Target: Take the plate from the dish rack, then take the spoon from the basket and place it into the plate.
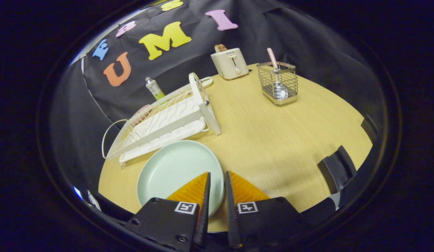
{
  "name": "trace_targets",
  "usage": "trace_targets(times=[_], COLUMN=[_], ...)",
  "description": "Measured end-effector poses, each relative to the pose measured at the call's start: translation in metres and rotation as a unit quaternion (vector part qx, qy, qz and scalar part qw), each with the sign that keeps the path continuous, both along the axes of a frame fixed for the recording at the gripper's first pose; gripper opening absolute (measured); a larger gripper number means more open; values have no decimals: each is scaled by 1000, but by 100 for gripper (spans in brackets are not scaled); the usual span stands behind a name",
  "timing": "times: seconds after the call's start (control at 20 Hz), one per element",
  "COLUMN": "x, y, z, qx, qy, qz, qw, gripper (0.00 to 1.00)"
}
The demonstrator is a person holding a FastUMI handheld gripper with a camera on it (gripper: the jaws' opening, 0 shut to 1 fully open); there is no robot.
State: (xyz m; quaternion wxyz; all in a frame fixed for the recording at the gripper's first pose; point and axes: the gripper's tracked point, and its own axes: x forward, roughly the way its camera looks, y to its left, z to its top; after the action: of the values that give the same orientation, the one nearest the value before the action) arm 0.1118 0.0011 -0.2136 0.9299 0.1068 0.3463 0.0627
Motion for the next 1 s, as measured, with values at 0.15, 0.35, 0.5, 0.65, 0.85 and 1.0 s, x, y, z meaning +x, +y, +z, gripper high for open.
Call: trace_targets(times=[0.15,0.35,0.5,0.65,0.85,1.0], x=[26,60,101,144,196,232], y=[-32,-56,-84,-121,-146,-161], z=[42,84,110,124,131,121], qx=[-45,-70,-83,-123,-118,-107], qy=[-85,-135,-177,-213,-222,-187], qz=[-37,-27,-41,-65,-69,-78], qw=[995,988,980,967,966,974], gripper=[55,93,100,100,100,100])
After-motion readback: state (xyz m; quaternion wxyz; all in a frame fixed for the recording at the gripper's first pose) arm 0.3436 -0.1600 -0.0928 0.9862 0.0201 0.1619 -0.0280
